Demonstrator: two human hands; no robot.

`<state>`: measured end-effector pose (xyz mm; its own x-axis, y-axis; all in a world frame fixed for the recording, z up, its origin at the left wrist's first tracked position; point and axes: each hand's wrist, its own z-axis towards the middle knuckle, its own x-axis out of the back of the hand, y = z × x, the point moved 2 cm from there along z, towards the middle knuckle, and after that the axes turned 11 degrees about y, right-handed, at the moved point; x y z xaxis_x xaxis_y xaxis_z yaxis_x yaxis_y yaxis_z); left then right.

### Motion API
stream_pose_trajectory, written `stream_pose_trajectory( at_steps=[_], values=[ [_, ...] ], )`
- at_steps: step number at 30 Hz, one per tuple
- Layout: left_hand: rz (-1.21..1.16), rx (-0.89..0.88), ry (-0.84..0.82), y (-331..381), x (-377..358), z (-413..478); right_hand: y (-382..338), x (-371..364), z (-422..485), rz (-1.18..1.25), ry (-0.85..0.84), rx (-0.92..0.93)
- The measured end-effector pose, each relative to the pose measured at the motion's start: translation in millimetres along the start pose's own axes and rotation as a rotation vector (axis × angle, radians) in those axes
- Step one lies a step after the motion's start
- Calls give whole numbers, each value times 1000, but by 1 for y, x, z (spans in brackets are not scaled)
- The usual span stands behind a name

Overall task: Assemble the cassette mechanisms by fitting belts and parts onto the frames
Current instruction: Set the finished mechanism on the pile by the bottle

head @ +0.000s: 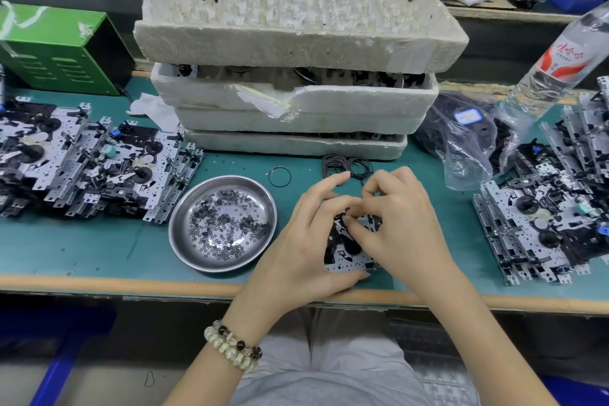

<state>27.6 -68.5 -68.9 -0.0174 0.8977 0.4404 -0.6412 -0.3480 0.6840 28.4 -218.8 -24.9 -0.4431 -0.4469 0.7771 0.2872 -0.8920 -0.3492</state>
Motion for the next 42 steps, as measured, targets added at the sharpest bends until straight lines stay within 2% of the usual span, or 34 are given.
stream_pose_trajectory(
  at_steps=[3,6,9,11,13,19,25,31,34,38,42],
  values=[
    [-8,47,-58,-1,-1,0,5,4,-1,-4,5,2],
    [3,132,-121,-2,-1,2,16,11,0,56,-40,-87],
    [-53,168,-93,-1,3,3,24,14,-5,176,-260,-154],
    [-86,185,-52,0,6,4,26,12,-13,177,-420,-96],
    [-111,207,-26,1,8,5,26,6,-18,155,-481,-36],
    [-79,160,-39,3,7,6,25,-2,-15,150,-387,51],
    [-52,117,-42,4,7,6,26,-6,-9,266,-388,-16],
    [-25,112,-28,4,8,7,20,-5,-13,289,-318,-103],
    [-22,119,-29,5,9,7,19,6,-18,255,-224,-156],
    [-15,126,-34,4,8,7,31,41,-20,180,21,-228],
    [-3,126,-32,4,8,6,60,86,-21,-6,373,-351]
  ],
)
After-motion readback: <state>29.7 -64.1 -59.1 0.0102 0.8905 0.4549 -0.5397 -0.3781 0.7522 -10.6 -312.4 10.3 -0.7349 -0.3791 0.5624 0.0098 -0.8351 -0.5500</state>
